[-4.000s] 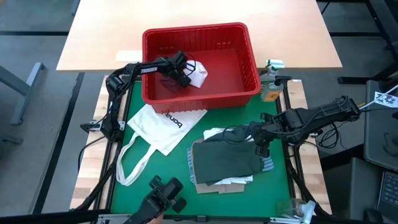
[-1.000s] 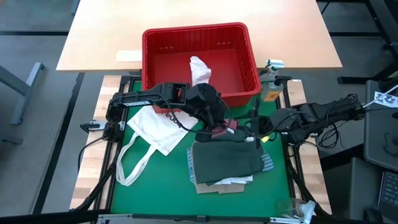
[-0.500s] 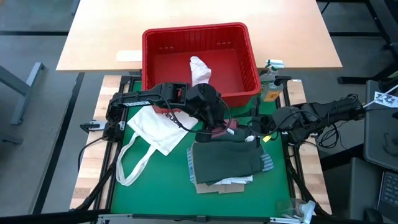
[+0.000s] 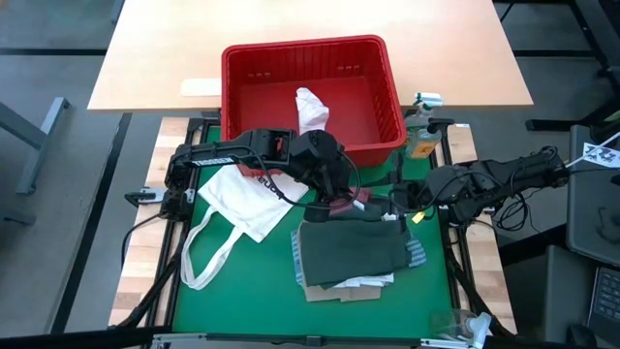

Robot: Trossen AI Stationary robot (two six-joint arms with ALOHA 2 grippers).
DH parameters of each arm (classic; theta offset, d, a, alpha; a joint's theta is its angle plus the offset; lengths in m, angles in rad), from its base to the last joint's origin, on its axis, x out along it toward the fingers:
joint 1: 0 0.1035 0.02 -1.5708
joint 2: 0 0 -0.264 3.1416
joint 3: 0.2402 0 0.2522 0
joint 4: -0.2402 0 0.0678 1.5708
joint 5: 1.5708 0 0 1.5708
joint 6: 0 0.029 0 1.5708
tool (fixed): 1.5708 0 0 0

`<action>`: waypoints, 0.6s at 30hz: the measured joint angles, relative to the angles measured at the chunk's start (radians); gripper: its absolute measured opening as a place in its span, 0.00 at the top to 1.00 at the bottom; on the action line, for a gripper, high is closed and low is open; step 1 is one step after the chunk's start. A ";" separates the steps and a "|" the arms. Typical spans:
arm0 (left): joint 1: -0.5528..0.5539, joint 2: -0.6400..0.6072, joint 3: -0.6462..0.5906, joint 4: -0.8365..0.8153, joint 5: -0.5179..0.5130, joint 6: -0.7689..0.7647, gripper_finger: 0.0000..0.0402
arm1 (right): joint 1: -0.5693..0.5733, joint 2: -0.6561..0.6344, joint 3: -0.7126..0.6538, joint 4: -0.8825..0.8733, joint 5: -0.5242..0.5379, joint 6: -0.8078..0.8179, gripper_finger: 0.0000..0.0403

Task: Fold Laundry from Bin
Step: Remove the pink underwear from the red bin

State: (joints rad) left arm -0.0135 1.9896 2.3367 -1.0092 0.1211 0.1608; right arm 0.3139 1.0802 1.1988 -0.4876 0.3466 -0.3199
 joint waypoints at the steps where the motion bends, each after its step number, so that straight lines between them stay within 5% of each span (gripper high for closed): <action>1: 0.000 0.000 0.000 0.000 0.000 0.000 0.95 | 0.000 0.000 0.000 0.008 0.000 0.000 0.66; 6: -0.001 0.000 0.000 0.000 0.000 0.000 0.95 | 0.000 0.000 0.000 0.022 0.000 0.000 0.72; 13: -0.001 0.000 0.000 0.001 -0.025 -0.001 0.95 | 0.000 0.000 0.000 0.026 0.000 0.000 0.97; 18: -0.002 0.000 0.000 0.019 -0.118 -0.002 0.87 | 0.000 0.000 0.000 0.061 0.012 0.006 0.95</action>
State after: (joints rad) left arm -0.0151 1.9896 2.3367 -0.9906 0.0033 0.1589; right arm 0.3138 1.0805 1.1988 -0.4266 0.3590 -0.3141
